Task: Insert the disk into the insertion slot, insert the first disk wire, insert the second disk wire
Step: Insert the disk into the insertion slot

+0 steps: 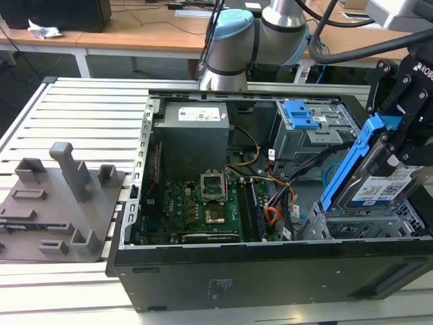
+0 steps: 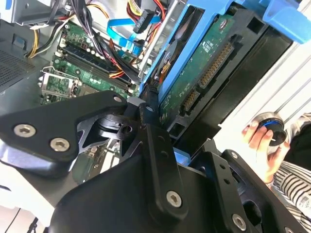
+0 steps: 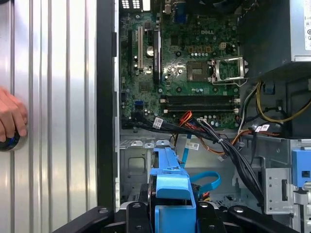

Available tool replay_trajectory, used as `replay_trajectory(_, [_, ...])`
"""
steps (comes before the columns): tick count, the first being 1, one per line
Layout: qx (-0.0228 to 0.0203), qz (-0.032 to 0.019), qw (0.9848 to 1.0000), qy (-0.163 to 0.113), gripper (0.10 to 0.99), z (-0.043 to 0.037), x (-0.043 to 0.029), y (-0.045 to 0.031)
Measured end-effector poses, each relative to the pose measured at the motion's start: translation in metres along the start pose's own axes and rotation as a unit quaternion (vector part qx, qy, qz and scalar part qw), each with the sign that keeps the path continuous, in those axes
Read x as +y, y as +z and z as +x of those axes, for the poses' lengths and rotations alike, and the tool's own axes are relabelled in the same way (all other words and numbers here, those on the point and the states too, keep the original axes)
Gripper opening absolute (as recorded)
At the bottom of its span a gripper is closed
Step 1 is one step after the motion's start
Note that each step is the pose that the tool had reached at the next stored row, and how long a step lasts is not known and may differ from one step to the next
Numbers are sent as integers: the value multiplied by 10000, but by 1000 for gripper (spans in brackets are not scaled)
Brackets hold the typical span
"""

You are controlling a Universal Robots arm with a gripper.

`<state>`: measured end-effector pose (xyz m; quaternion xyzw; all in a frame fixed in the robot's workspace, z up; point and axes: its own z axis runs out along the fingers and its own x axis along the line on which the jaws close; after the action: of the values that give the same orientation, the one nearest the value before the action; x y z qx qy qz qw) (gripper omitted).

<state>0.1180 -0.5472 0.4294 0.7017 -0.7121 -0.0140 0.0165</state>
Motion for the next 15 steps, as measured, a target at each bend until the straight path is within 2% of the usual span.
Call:
replay_trajectory(2, [-1,0,10000,0,361,23,-2,26])
replay_trajectory(11, [1,-1,10000,0,361,23,-12,166])
replay_trajectory(15, [0,-1,10000,0,361,23,-14,206])
